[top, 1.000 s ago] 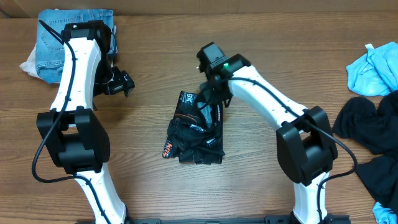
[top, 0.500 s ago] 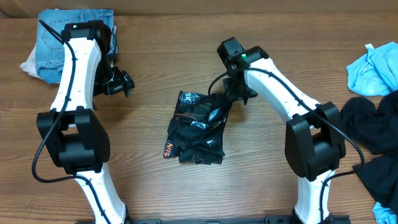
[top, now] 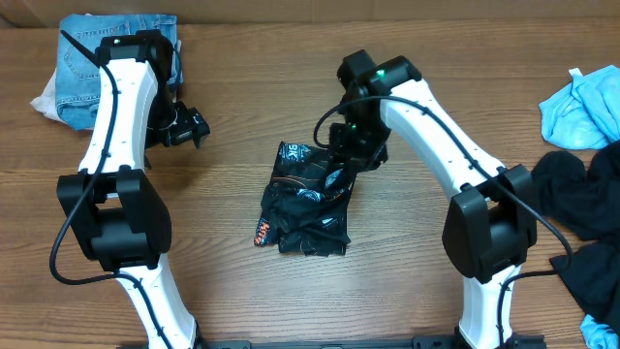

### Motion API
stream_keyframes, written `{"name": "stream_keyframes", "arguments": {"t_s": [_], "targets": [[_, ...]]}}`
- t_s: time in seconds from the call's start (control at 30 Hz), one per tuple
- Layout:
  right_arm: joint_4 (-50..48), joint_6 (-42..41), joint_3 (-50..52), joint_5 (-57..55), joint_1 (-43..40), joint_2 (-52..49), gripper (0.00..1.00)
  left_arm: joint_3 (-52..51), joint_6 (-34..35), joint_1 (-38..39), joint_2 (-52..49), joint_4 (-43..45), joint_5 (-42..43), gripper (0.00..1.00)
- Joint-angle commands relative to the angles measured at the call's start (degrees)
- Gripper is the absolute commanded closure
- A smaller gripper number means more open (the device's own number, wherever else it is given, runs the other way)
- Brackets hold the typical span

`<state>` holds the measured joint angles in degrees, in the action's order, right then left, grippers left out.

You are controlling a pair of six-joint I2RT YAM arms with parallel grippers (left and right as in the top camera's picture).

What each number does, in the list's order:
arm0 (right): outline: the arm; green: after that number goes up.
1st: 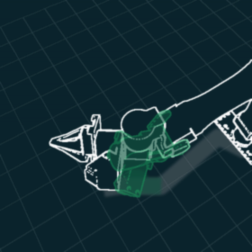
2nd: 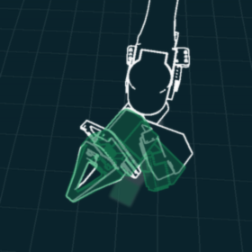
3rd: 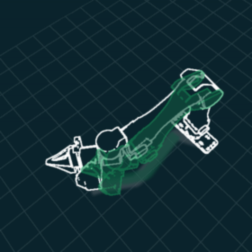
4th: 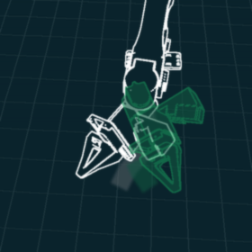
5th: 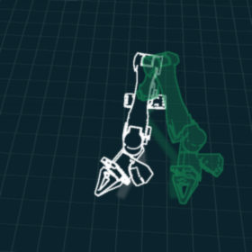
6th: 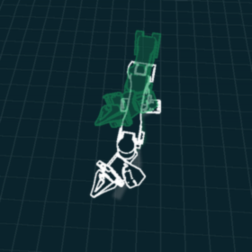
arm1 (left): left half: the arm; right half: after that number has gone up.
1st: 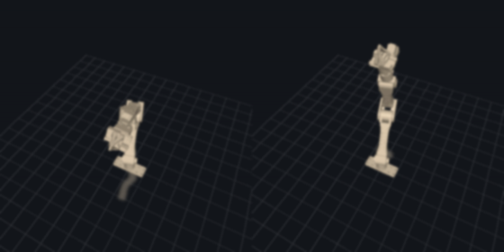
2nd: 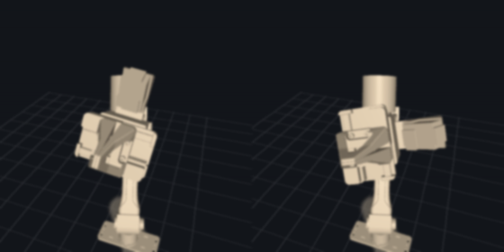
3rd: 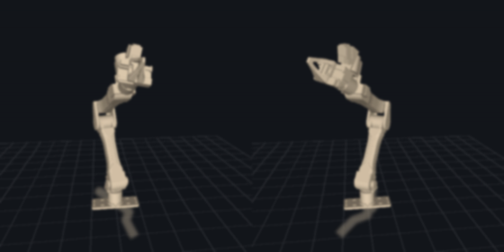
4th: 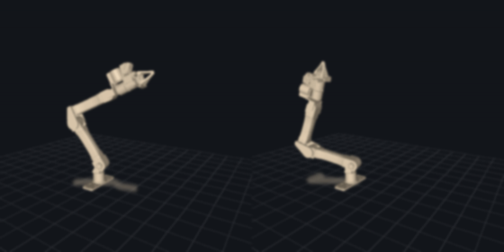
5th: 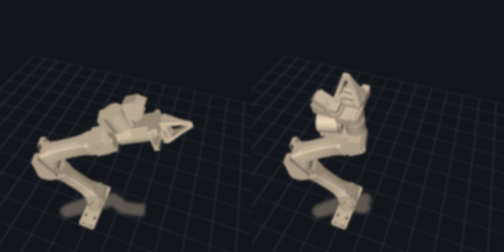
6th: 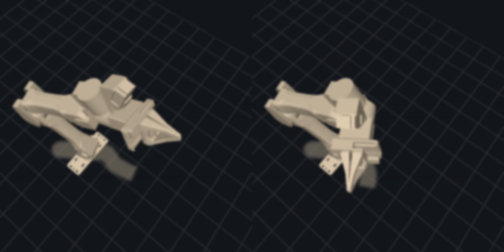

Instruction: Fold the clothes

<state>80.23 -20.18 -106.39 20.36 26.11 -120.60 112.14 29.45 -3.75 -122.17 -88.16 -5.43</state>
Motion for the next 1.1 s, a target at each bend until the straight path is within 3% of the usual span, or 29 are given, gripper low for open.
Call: {"name": "stream_keyframes", "arguments": {"t_s": [0.0,0.07,0.2,0.23,0.27,0.53,0.73,1.07], "targets": [[-1.07,-6.97,-1.05,3.74,3.52,0.63,0.49,-0.15,-0.94,0.11,0.46,0.35,-0.74,0.00],[-1.70,-11.39,-1.03,0.61,6.05,0.63,0.44,-0.15,-0.96,0.11,0.46,0.33,-0.74,0.00],[-3.52,-24.00,-0.94,-4.15,10.45,0.63,0.42,-0.15,-0.98,0.11,0.46,0.07,-0.74,0.00],[-4.28,-28.41,-0.92,-4.98,11.37,0.63,0.39,-0.15,-0.96,0.11,0.46,0.09,-0.72,0.00],[-5.05,-32.83,-0.92,-5.51,12.22,0.63,0.28,-0.15,-0.96,0.11,0.46,0.11,-0.74,0.00],[-14.67,-50.51,-0.83,-9.27,16.09,0.63,0.25,-0.15,-1.18,0.11,0.46,-0.07,-0.74,0.00],[-10.62,-62.88,-0.81,-13.73,16.44,0.09,0.24,-0.15,-1.18,0.11,0.46,-0.09,-0.72,0.01],[-7.85,-67.14,-0.39,-13.73,18.36,-1.42,0.19,-0.15,-1.18,0.11,0.46,-0.07,-0.70,0.00]]}}
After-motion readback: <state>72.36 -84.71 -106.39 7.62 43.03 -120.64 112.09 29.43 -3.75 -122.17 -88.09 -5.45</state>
